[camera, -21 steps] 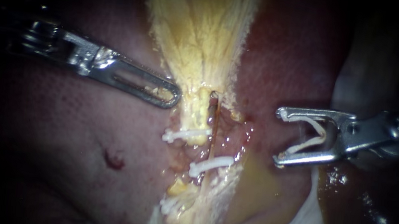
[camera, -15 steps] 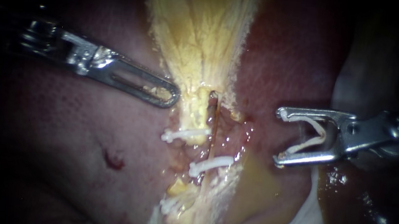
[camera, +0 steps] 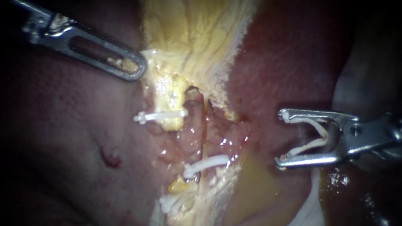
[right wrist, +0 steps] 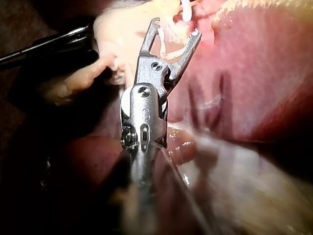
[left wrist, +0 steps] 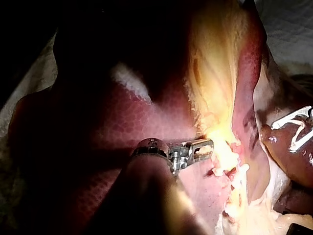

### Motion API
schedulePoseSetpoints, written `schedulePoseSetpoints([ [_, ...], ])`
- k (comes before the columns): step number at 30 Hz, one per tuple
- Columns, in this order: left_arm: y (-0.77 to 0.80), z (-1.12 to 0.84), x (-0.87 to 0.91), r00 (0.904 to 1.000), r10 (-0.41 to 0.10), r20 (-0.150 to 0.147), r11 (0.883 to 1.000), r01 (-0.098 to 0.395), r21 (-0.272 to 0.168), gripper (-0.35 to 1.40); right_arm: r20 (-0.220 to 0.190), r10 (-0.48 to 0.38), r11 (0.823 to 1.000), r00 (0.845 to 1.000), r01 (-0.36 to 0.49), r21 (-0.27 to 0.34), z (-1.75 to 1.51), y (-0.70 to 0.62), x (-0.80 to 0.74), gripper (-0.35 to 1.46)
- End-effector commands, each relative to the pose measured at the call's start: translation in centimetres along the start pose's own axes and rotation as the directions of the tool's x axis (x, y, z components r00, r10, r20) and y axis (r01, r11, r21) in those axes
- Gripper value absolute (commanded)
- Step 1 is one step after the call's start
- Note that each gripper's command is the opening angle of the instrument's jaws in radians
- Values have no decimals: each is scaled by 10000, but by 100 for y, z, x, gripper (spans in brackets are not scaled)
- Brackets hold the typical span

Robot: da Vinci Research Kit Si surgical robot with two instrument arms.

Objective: Clipping second clip right tube

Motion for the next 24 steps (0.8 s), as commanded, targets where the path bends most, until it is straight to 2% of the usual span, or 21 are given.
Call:
schedulePoseSetpoints([
  [1,0,2,1,10000,4,6,10000,-4,-19,-35,4,3,10000,10000,-3,-4,0,0,0,50],
  [5,0,2,1,10000,4,9,10000,-4,-23,-35,8,1,10000,10000,-1,-27,4,0,0,50],
  [14,0,4,2,10000,7,17,10000,-7,-34,-35,-5,-132,9998,9999,132,134,39,-5,-7,50],
  [20,0,5,2,10000,6,23,10000,-6,-42,-35,-21,580,9973,9983,-579,448,68,-4,-14,50],
  [24,0,5,2,10000,6,23,10000,-6,-42,-35,7,1091,9919,9940,-1089,650,87,-2,-25,50],
])
